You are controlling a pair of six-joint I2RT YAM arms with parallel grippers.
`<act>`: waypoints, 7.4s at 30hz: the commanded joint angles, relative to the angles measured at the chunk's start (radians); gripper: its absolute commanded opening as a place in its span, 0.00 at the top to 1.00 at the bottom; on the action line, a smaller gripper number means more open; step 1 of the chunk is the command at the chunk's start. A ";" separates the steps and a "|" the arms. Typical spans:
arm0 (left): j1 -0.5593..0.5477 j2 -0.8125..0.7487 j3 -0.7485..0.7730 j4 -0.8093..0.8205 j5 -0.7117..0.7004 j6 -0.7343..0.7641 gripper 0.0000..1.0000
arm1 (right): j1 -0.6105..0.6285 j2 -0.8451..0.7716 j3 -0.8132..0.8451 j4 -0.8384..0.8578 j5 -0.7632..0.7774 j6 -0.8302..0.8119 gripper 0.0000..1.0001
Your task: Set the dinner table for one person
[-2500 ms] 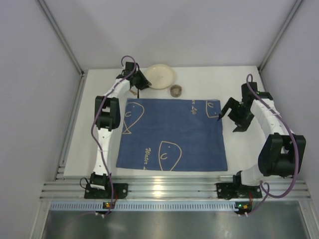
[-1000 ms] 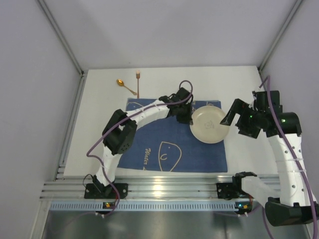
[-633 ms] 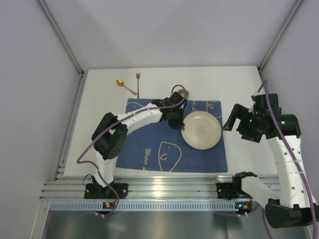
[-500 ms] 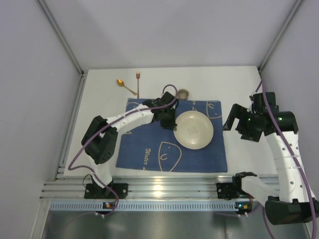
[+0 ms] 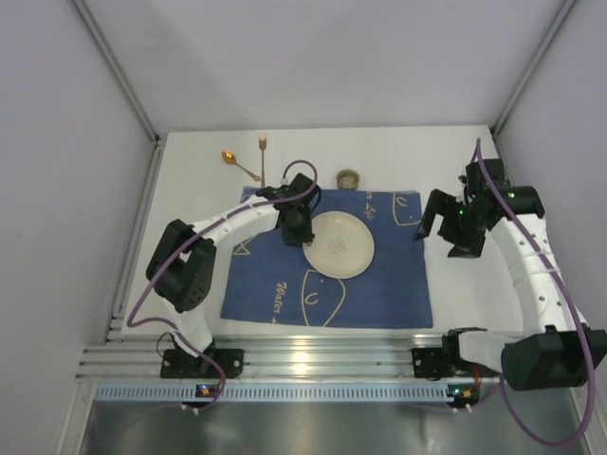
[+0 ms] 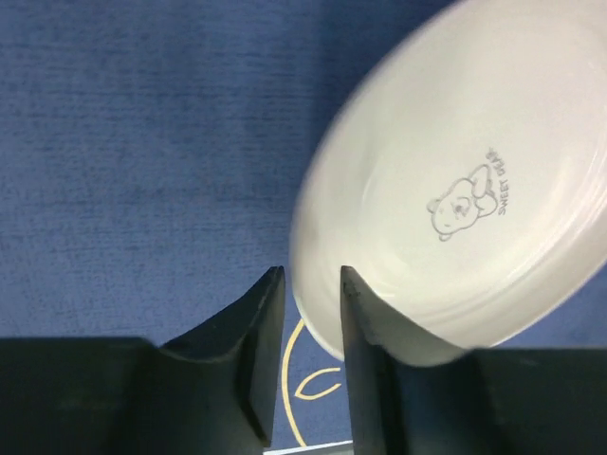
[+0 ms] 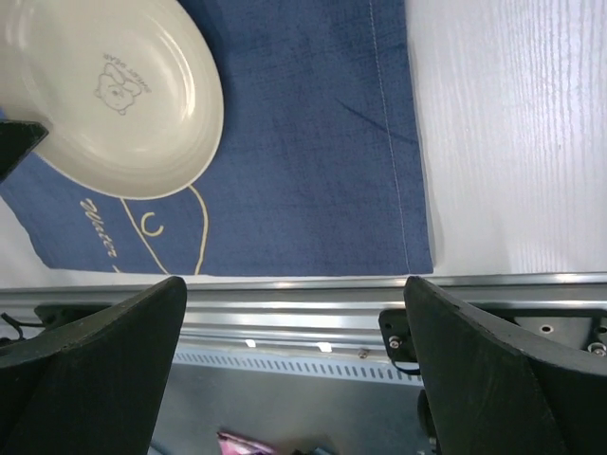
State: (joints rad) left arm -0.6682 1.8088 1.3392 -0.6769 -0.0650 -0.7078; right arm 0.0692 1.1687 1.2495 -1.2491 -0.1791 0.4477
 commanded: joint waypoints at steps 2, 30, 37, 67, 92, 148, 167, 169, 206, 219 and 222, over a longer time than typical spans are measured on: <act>0.059 -0.019 -0.018 -0.043 -0.029 0.002 0.49 | -0.002 0.081 0.097 0.108 -0.065 0.005 0.02; 0.381 -0.146 -0.296 -0.039 0.031 0.175 0.07 | 0.188 1.333 1.171 0.303 -0.074 0.164 0.14; 0.426 -0.177 -0.316 -0.105 0.040 0.223 0.07 | 0.210 1.381 1.174 0.362 -0.030 0.201 0.23; 0.452 -0.094 -0.058 -0.162 0.050 0.274 0.07 | 0.121 0.987 1.027 0.399 0.095 0.132 1.00; 0.453 0.047 0.253 -0.112 0.136 0.220 0.02 | 0.110 0.722 0.350 0.382 0.237 -0.021 1.00; 0.469 0.862 1.086 0.060 -0.144 0.528 0.65 | 0.110 0.491 0.031 0.297 0.155 0.034 0.09; 0.510 0.681 0.933 0.160 -0.030 0.501 1.00 | 0.127 0.482 0.068 0.312 0.127 0.013 0.12; 0.509 0.603 0.881 0.191 -0.051 0.502 1.00 | 0.136 0.468 0.061 0.316 0.135 0.009 0.11; 0.134 -0.296 -0.428 0.327 -0.091 0.173 1.00 | 0.274 0.145 -0.326 0.473 0.050 0.039 0.11; 0.137 -0.227 -0.283 0.149 -0.171 0.169 0.11 | 0.273 0.042 -0.398 0.456 0.085 0.042 0.09; 0.194 -0.174 -0.140 0.105 -0.194 0.223 0.11 | 0.270 0.037 -0.394 0.438 0.102 0.033 0.09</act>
State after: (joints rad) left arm -0.5213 1.6043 1.0557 -0.5446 -0.1986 -0.5365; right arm 0.3271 1.2377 0.8440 -0.8093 -0.1059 0.4828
